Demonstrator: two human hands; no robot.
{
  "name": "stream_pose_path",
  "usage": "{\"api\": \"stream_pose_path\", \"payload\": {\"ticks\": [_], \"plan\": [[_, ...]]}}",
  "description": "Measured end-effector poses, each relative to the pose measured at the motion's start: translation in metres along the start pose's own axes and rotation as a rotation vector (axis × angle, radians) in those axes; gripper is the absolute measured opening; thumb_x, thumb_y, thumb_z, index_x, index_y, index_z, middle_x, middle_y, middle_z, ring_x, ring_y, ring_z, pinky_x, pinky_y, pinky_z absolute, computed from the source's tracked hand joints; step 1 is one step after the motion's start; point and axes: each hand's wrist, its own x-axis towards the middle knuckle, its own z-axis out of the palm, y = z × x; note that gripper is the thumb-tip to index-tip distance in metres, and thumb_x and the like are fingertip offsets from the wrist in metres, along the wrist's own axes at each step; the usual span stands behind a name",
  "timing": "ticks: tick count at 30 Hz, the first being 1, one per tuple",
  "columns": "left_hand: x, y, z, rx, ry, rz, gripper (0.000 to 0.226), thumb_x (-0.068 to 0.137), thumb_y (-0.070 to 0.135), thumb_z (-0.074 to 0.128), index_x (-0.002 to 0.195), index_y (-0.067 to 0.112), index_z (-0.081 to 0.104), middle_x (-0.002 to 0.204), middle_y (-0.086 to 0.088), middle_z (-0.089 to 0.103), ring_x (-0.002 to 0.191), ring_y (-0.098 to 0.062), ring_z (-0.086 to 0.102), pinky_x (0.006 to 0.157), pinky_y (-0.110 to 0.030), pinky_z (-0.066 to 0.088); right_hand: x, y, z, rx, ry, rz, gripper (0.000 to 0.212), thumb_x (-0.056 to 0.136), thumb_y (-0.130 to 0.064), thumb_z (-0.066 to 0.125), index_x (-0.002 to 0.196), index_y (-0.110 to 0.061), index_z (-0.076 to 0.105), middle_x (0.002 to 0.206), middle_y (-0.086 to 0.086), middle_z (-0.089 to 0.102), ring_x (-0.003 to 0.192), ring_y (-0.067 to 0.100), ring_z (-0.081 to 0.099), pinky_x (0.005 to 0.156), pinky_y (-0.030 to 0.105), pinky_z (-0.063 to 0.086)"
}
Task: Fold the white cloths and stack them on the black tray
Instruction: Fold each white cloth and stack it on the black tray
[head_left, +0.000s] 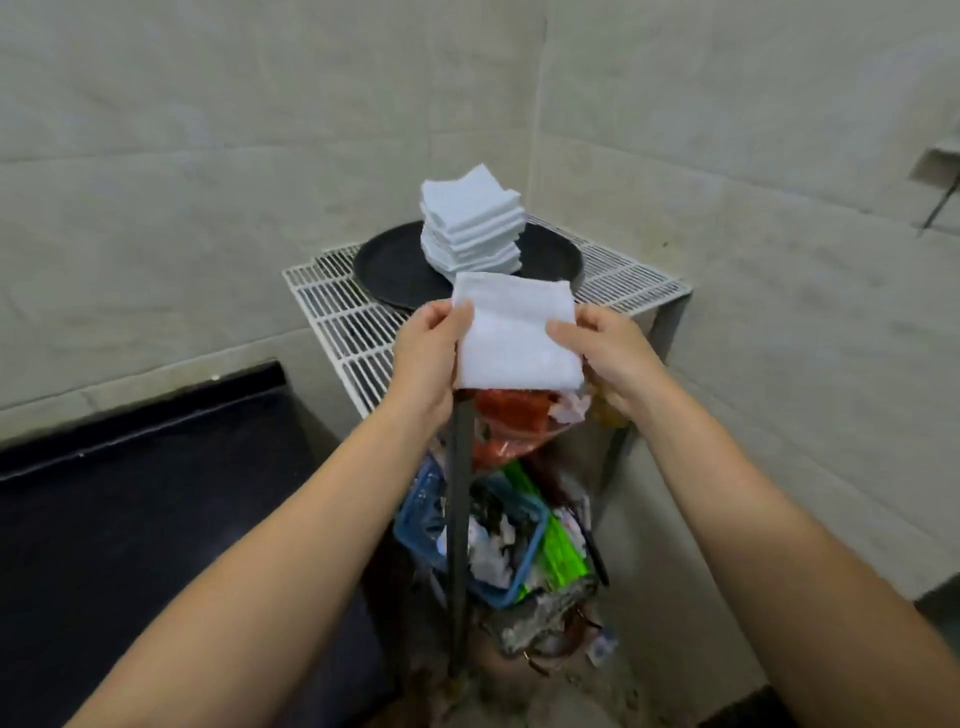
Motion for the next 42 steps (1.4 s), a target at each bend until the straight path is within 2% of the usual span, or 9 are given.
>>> {"api": "stream_pose_path", "payload": {"ticks": [7,17,20,25,28,33,36,38,42], "plan": [[0.143,0.068,0.039,0.168,0.211,0.183,0.019,0.094,0.014,0.051,0.076,0.017,0.048,0.075,-0.003,0.055,0.066,-0.018,0.054,0.06,-0.031,0.044,0.183,-0.077,0.0,-0.081,-0.162,-0.266,0.014,0.09,-0.017,0.062,0.101,-0.01,0.065,0.099,0.008,0.068,0.087,0.02,0.064,0.081,0.036,0.051],[0.252,0.058,0.04,0.387,0.471,0.039,0.024,0.09,0.015,0.056,0.072,0.016,0.041,0.065,-0.003,0.045,0.055,-0.016,0.04,0.048,-0.021,0.035,0.328,-0.08,0.016,-0.33,-0.419,-0.25,0.013,0.09,-0.023,0.061,0.078,-0.018,0.058,0.072,-0.002,0.056,0.062,0.011,0.052,0.044,0.021,0.037],[0.254,0.041,0.034,0.453,0.517,0.035,0.028,0.089,0.015,0.057,0.066,0.016,0.041,0.06,-0.001,0.042,0.051,-0.014,0.038,0.039,-0.015,0.03,0.336,-0.063,0.021,-0.301,-0.45,-0.235,0.009,0.089,-0.023,0.062,0.094,-0.018,0.056,0.079,-0.005,0.056,0.073,0.014,0.056,0.05,0.023,0.044],[0.256,0.032,0.028,0.454,0.619,0.068,0.03,0.091,0.028,0.055,0.066,0.019,0.041,0.064,0.0,0.043,0.055,-0.014,0.038,0.047,-0.024,0.029,0.344,-0.053,0.02,-0.256,-0.432,-0.2,0.042,0.087,-0.038,0.06,0.121,-0.014,0.052,0.108,0.005,0.061,0.078,0.016,0.057,0.059,0.027,0.044],[0.25,0.023,0.017,0.309,0.68,-0.019,0.037,0.095,0.044,0.044,0.108,0.01,0.054,0.091,-0.006,0.056,0.084,-0.02,0.052,0.07,-0.03,0.046,0.349,-0.038,0.012,-0.107,-0.438,-0.034,0.052,0.093,-0.048,0.047,0.135,-0.017,0.042,0.132,0.007,0.053,0.113,0.021,0.056,0.088,0.036,0.049],[0.236,-0.009,0.01,-0.008,0.5,-0.223,0.072,0.097,0.054,0.027,0.148,0.004,0.021,0.151,-0.013,0.034,0.137,-0.026,0.036,0.115,-0.038,0.029,0.341,0.002,0.017,0.034,-0.516,0.245,0.068,0.093,-0.061,0.032,0.147,-0.02,0.03,0.152,0.004,0.034,0.138,0.023,0.036,0.113,0.044,0.032],[0.234,-0.009,0.021,-0.172,0.33,-0.309,0.08,0.093,0.064,0.016,0.135,0.003,0.047,0.138,-0.015,0.052,0.126,-0.029,0.05,0.105,-0.039,0.041,0.335,0.005,0.021,0.106,-0.525,0.275,0.062,0.096,-0.058,0.025,0.138,-0.017,0.045,0.124,0.002,0.057,0.109,0.017,0.056,0.085,0.031,0.049],[0.235,-0.003,0.031,-0.204,0.296,-0.335,0.081,0.09,0.068,0.014,0.121,0.009,0.06,0.125,-0.013,0.062,0.114,-0.03,0.059,0.093,-0.04,0.048,0.334,0.005,0.021,0.161,-0.554,0.28,0.057,0.098,-0.057,0.019,0.116,-0.019,0.058,0.096,0.0,0.062,0.083,0.013,0.058,0.062,0.027,0.045],[0.238,0.01,0.051,-0.122,0.24,-0.398,0.087,0.088,0.071,0.009,0.11,0.008,0.065,0.106,-0.015,0.068,0.096,-0.03,0.064,0.075,-0.039,0.05,0.334,0.004,0.019,0.253,-0.598,0.273,0.06,0.096,-0.062,0.022,0.111,-0.022,0.065,0.109,0.006,0.07,0.102,0.022,0.063,0.081,0.037,0.052]]}}
